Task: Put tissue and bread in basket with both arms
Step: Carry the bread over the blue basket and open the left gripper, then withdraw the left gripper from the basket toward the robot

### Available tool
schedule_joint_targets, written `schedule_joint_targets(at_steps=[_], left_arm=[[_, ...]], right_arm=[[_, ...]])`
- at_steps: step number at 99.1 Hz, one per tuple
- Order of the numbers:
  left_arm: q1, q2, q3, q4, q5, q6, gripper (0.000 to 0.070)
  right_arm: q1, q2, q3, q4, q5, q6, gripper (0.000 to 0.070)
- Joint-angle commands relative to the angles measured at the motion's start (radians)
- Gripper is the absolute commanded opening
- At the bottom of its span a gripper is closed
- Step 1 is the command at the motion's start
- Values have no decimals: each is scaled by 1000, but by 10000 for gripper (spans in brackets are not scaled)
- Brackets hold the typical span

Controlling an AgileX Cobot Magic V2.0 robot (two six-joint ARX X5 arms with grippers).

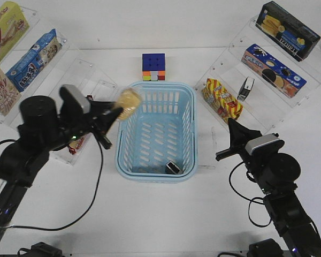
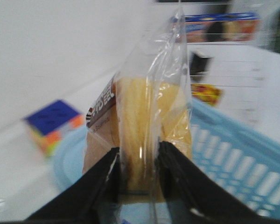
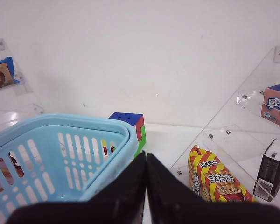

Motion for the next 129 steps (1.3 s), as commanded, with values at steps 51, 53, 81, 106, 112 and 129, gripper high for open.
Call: schedule_joint_targets(at_steps=[51, 53, 81, 106, 112, 129], left_arm=[[-142, 143, 76, -18, -66, -36, 375], [-134, 131, 87, -22, -96, -38, 325], [-43, -93, 141, -192, -549, -77, 0], [79, -371, -180, -153, -605, -164, 0], [103, -459, -348, -29, -623, -166, 0], [127, -644, -712, 315, -624, -182, 1]], right_arm=[[2, 2, 8, -6, 5, 2, 0], [2, 1, 8, -6, 8, 2, 0], [-34, -53, 8, -90, 183, -2, 0], [-45, -77, 6, -110, 184, -1, 0], [-45, -75, 6, -109, 183, -1, 0], [-45, -76, 6, -109, 183, -1, 0]])
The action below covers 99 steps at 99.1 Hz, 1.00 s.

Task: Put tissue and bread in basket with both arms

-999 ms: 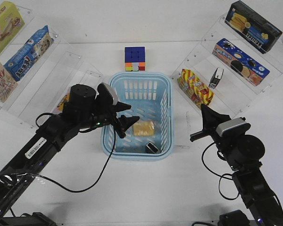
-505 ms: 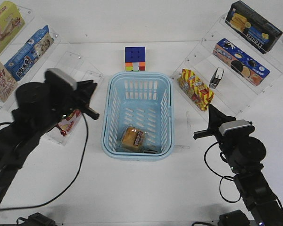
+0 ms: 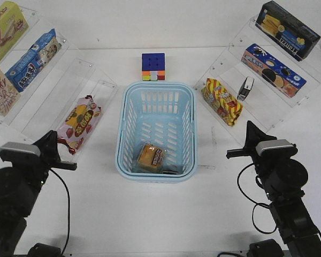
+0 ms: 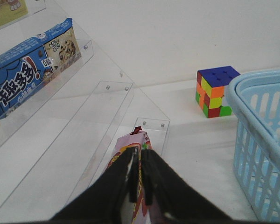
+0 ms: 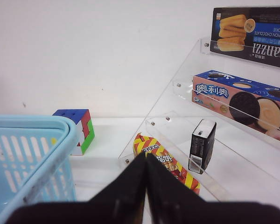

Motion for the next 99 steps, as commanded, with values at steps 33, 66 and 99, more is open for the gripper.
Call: schedule_joint_targets(at_steps=[33, 66, 99], left_arm=[[-1, -154, -137, 4, -3, -21, 1], [26, -276, -180, 16, -16, -11, 1], [164, -552, -592, 204, 39, -23, 1]], right_arm=[[3, 5, 6, 14, 0, 0, 0], [3, 5, 6, 14, 0, 0, 0], [3, 5, 6, 14, 0, 0, 0]])
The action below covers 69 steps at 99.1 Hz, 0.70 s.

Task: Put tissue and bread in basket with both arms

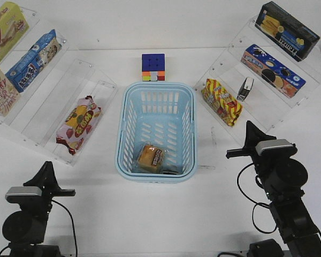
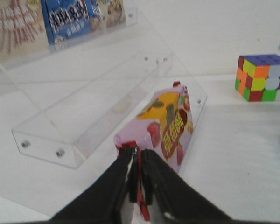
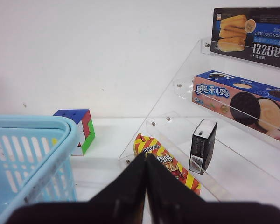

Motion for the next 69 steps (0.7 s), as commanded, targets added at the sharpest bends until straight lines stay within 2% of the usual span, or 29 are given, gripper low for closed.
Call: schedule_joint_targets(at_steps=[1, 21, 30, 38, 69], left_arm=[[9, -56, -52, 42, 10, -6, 1], [17, -122, -198, 107, 11, -30, 1], [18, -122, -239, 138, 49, -31, 1], [19, -122, -240, 106, 77, -30, 1], [19, -121, -240, 98, 79, 3, 1]], right_arm=[[3, 5, 6, 13, 0, 0, 0], [3, 5, 6, 14, 0, 0, 0], [3, 4, 6, 15, 0, 0, 0], [2, 5, 6, 15, 0, 0, 0], [3, 5, 6, 15, 0, 0, 0]])
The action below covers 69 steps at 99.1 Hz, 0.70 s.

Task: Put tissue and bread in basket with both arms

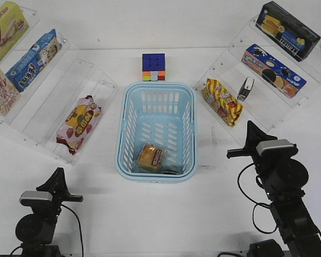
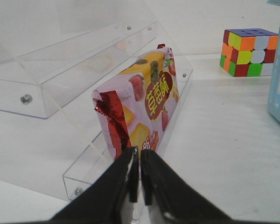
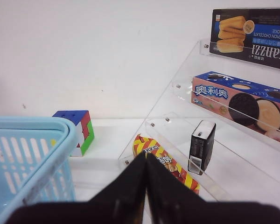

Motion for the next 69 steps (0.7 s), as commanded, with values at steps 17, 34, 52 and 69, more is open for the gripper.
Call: schedule_joint_targets(at_steps=[17, 34, 52, 69], left_arm=[[1, -1, -20, 17, 3, 13, 1], [1, -1, -20, 17, 3, 14, 1], [1, -1, -20, 17, 3, 14, 1], [1, -1, -20, 17, 3, 14, 1]], right_arm=[[3, 5, 6, 13, 0, 0, 0], [3, 5, 6, 13, 0, 0, 0], [3, 5, 6, 13, 0, 0, 0], [2, 2, 1, 10, 5, -71, 0]])
